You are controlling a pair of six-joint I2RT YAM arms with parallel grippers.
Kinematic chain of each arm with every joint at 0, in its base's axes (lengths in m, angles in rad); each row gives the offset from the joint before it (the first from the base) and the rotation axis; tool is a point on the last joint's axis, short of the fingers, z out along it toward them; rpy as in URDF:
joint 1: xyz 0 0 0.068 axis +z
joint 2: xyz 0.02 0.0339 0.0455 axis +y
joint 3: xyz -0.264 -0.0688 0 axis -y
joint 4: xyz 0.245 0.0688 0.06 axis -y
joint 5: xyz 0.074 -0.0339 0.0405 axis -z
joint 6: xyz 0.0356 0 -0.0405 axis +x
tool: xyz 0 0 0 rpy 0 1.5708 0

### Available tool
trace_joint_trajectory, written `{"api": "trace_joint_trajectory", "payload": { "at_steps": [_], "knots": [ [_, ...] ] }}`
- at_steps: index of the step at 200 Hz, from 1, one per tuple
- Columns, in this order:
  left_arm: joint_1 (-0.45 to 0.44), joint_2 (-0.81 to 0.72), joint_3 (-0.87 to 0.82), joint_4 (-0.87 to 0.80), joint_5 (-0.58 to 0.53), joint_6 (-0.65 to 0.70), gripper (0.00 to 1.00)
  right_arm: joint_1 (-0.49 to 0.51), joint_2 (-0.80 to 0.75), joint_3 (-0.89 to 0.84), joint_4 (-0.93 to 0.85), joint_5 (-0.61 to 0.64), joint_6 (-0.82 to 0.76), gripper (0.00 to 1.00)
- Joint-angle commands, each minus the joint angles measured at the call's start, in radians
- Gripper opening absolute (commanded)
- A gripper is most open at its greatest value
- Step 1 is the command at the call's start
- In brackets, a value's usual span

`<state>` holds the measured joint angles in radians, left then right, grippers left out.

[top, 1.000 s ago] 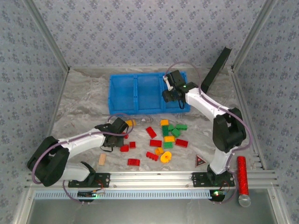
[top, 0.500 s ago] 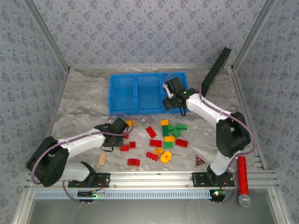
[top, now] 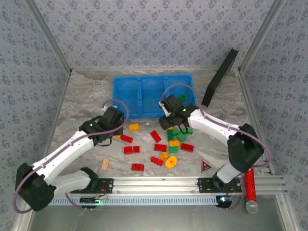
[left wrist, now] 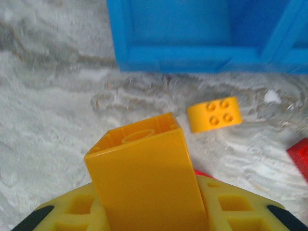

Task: Sort the legos into containers by color
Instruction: Pick up the lego from the middle-left of the table, then place the lego in the container.

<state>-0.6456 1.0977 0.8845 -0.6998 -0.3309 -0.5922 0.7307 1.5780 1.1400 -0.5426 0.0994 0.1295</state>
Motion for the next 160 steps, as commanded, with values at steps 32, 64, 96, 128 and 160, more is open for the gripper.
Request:
{"api": "trace_joint_trajectory", "payload": {
  "at_steps": [32, 64, 96, 128, 160],
  "knots": [
    [0.062, 0.195, 0.203, 0.143, 0.008, 0.164, 0.32, 0.106, 0.03, -0.028, 0.039, -0.059, 0.09, 0.66],
    [0.131, 0.363, 0.288, 0.229, 0.06, 0.201, 0.31, 0.13, 0.057, -0.043, 0.071, -0.059, 0.111, 0.66],
    [0.183, 0.533, 0.367, 0.258, 0.096, 0.231, 0.31, 0.149, 0.087, -0.053, 0.092, -0.059, 0.122, 0.68],
    [0.208, 0.659, 0.43, 0.262, 0.129, 0.252, 0.31, 0.159, 0.115, -0.069, 0.124, -0.069, 0.134, 0.68],
    [0.225, 0.747, 0.458, 0.277, 0.154, 0.245, 0.31, 0.162, 0.152, -0.065, 0.149, -0.081, 0.134, 0.69]
  ]
}}
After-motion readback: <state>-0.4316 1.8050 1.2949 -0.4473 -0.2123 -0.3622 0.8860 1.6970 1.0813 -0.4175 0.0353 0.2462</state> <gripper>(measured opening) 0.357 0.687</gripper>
